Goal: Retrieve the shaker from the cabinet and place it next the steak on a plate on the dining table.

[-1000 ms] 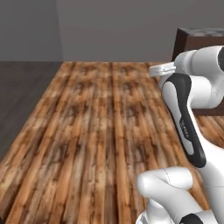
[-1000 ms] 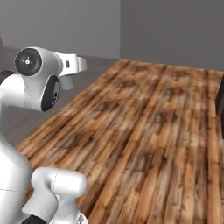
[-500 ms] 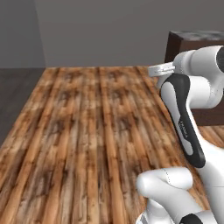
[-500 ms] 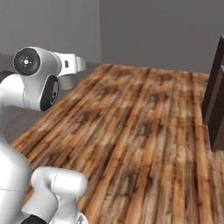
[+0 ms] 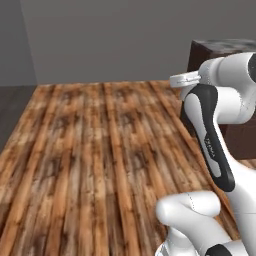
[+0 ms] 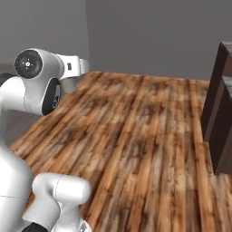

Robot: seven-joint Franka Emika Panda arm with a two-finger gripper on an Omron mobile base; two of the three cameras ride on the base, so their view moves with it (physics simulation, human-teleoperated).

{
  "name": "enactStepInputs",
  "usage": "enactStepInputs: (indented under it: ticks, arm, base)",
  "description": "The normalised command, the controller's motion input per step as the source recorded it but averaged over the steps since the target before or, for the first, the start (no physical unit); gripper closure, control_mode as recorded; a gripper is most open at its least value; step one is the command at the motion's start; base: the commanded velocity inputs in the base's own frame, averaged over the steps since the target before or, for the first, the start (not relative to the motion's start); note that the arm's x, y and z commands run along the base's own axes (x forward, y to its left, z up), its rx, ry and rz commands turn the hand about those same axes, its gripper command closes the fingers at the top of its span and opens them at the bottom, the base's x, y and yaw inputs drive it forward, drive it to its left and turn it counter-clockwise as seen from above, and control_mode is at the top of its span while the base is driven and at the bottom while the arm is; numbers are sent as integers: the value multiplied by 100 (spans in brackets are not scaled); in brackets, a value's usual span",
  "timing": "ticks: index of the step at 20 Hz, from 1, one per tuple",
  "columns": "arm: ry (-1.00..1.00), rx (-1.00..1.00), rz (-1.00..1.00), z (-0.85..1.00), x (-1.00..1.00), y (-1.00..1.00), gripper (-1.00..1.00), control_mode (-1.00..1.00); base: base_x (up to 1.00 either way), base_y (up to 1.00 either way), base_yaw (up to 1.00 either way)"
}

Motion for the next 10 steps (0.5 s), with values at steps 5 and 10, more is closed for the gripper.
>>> enactStepInputs:
  ticks: [5, 10]
  arm:
    - [0, 0, 0, 0, 0, 0, 100, 100]
    - [0, 0, 0, 0, 0, 0, 100, 100]
  base:
    - [100, -12, -15]
    - [100, -8, -11]
